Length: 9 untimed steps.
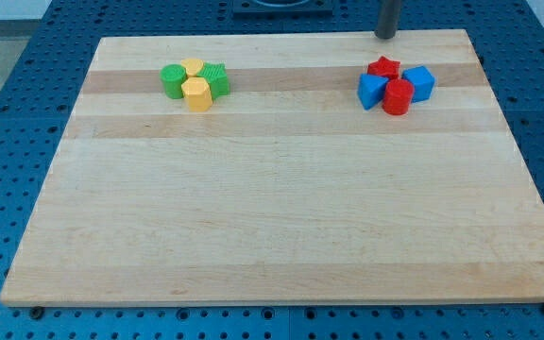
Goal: Move the blue cube to the top left of the board
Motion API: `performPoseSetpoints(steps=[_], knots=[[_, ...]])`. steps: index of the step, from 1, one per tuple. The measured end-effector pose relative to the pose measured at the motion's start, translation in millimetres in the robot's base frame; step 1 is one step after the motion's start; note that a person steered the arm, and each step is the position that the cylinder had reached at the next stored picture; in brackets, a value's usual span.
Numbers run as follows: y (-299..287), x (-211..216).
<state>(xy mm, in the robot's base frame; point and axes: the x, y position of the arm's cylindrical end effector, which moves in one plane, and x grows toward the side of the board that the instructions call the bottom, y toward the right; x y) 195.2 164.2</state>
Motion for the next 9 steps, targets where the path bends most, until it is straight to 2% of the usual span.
performPoseSetpoints(steps=[2, 3, 4, 5, 7, 9], knots=[[2.8, 5.1], [38.2, 15.4], [80.0, 40.8], [93.2, 87.8], [91.8, 187.1], [52.2, 184.9]])
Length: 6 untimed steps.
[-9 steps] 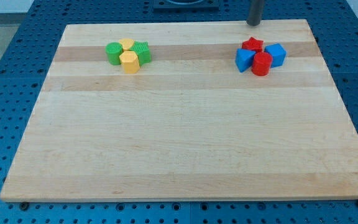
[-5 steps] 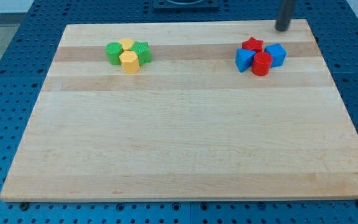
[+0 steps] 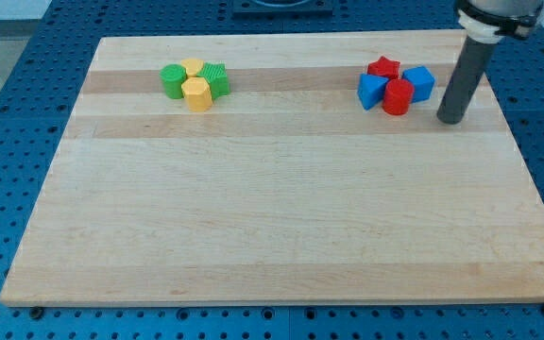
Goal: Move the blue cube to the top left of the board
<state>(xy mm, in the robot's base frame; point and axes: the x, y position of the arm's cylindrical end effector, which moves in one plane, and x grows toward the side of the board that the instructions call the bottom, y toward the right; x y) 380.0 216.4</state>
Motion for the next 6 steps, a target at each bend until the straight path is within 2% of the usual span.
performPoseSetpoints(steps=[2, 5, 6], knots=[[-20.0, -46.3], [-34.4, -91.2], [-33.4, -91.4]])
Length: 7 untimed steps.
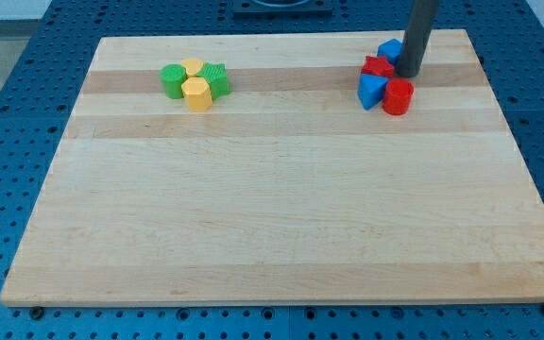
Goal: Move the blue cube to the top left of the board
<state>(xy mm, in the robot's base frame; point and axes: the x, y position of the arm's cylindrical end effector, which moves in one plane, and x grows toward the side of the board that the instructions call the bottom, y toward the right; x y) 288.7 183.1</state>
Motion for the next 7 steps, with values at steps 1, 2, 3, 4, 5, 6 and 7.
performPoseSetpoints(steps=[1, 2, 3, 4, 5, 6, 7], knots=[[26.7, 0.0], [54.0, 0.0], [80.2, -9.7], [78.1, -32.0], [45.6, -32.8], [2.8, -28.1], [-13.7, -18.8]])
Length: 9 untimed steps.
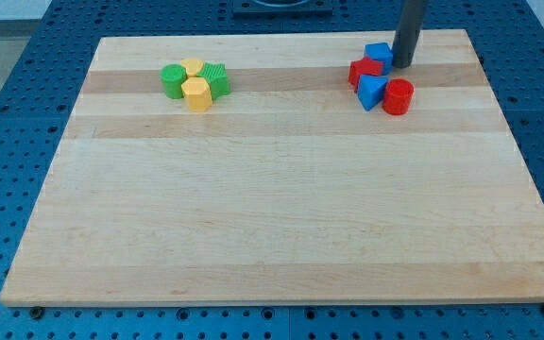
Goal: Move the blue cube to the top left of the board
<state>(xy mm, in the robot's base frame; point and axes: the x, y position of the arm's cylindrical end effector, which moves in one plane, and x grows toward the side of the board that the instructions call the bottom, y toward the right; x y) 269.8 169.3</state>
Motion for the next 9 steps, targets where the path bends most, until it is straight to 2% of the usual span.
performPoseSetpoints(steps=[3, 6, 9], knots=[[-79.0, -22.6], [-96.0, -25.8], [-185.1, -15.5]])
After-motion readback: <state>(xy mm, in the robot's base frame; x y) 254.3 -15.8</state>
